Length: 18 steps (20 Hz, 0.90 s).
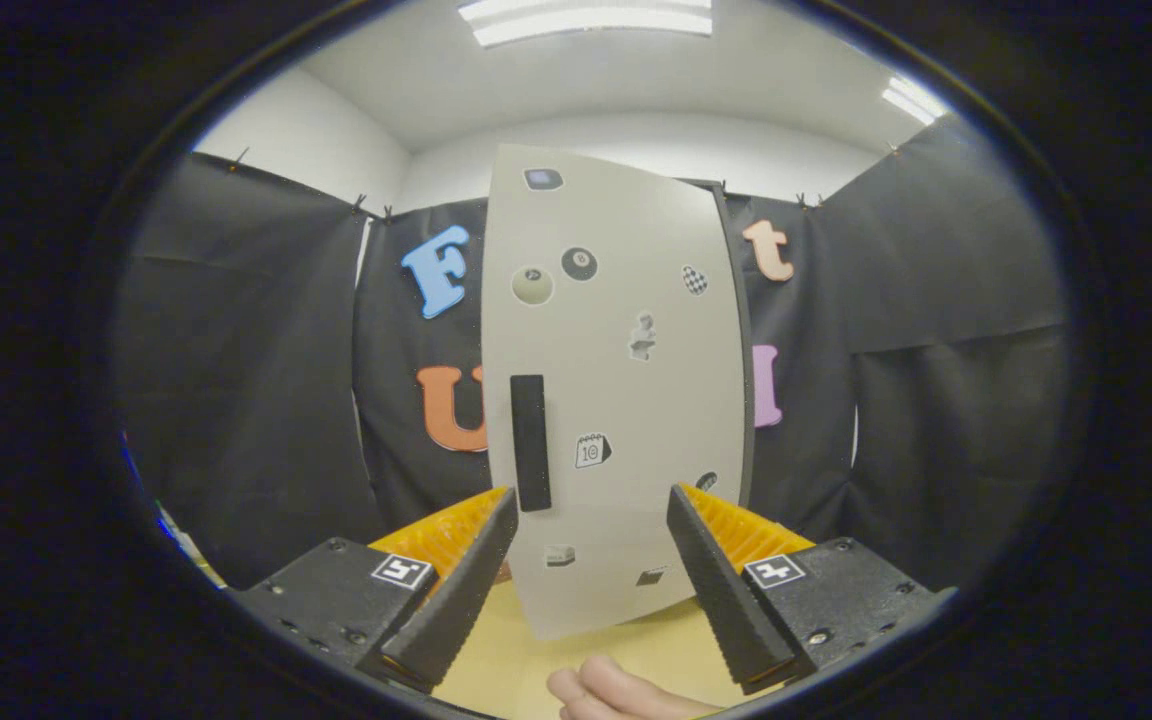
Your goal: Open the shoe cabinet door, grab the shoes and put them into the shoe cabinet, then close the shoe cabinet door.
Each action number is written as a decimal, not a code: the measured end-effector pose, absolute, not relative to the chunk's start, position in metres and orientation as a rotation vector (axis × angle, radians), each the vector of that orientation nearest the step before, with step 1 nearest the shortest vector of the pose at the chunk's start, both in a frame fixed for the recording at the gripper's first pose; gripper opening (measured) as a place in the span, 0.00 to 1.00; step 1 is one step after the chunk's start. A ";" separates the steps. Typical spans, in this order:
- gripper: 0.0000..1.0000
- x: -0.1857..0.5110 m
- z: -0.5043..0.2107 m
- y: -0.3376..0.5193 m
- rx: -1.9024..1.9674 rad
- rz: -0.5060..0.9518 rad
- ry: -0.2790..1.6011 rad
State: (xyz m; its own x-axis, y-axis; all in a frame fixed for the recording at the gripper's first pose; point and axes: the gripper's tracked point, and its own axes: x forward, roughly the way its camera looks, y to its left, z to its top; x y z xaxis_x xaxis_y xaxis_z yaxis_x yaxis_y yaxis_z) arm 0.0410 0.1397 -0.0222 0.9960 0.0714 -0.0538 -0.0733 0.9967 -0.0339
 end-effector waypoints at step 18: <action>0.99 -0.079 -0.044 0.069 0.044 0.093 -0.051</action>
